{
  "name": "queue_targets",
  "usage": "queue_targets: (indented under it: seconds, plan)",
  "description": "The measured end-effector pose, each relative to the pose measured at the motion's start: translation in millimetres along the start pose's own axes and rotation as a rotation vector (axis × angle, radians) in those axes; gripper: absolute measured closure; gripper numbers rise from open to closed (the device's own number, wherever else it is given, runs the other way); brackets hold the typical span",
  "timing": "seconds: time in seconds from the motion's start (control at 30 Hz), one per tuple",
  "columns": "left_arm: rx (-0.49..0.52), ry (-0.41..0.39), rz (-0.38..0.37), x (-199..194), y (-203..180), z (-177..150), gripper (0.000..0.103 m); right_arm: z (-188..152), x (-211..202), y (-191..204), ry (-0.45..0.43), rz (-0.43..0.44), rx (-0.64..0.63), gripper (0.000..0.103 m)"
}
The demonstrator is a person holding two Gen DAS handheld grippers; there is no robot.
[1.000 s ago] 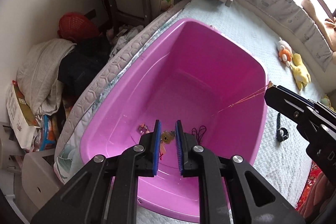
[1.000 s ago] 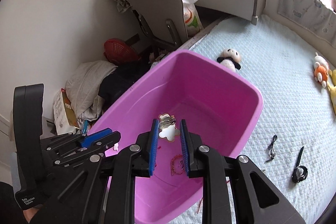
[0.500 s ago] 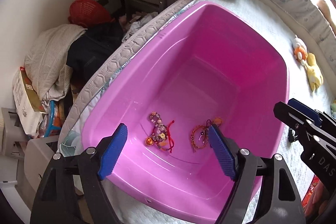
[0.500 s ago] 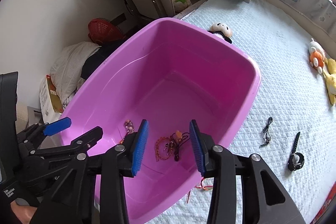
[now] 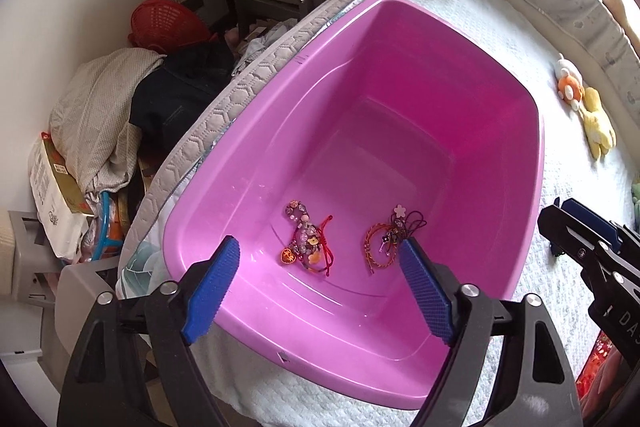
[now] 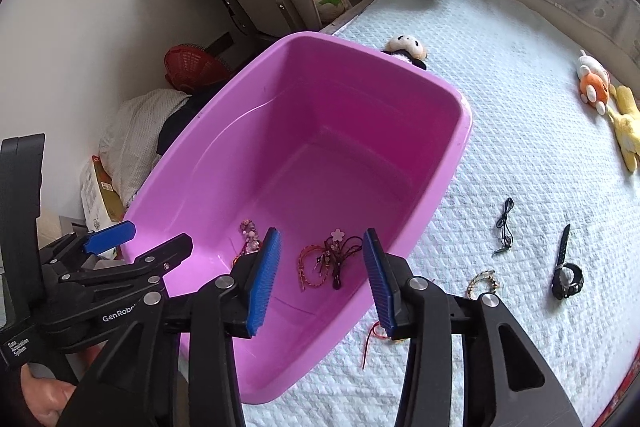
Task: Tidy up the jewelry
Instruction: 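Withdraw both open tools from the tub back over the bed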
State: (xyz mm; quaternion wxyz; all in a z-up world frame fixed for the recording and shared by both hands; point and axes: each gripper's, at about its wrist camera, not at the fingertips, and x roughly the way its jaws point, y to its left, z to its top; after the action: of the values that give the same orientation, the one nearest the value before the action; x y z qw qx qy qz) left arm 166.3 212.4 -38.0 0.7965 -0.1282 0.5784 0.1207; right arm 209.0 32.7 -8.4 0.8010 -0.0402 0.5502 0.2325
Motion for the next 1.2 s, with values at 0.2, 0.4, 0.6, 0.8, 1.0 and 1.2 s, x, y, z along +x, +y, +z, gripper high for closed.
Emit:
queue_targets:
  seconds: [0.2,0.4,0.6,0.8,1.0,1.2]
  plan:
    - [0.010,-0.007,-0.004,-11,-9,-6,0.019,-16,-16,-12,-0.001,-0.007,0.037,0.061]
    - [0.043,-0.035,-0.009,-27,-28,-19,0.014,-38,-48,-31,-0.024,-0.023,0.062,0.054]
    - [0.049,-0.024,-0.019,-36,-51,-36,0.013,-71,-74,-72,-0.027,-0.049,0.159,0.050]
    - [0.085,-0.049,-0.019,-52,-86,-60,0.010,-110,-99,-113,-0.039,-0.055,0.218,0.045]
    - [0.079,-0.073,-0.017,-72,-124,-93,0.009,-153,-120,-152,-0.041,-0.027,0.214,0.045]
    - [0.073,-0.080,0.007,-92,-169,-140,0.008,-196,-146,-191,-0.058,-0.009,0.152,0.039]
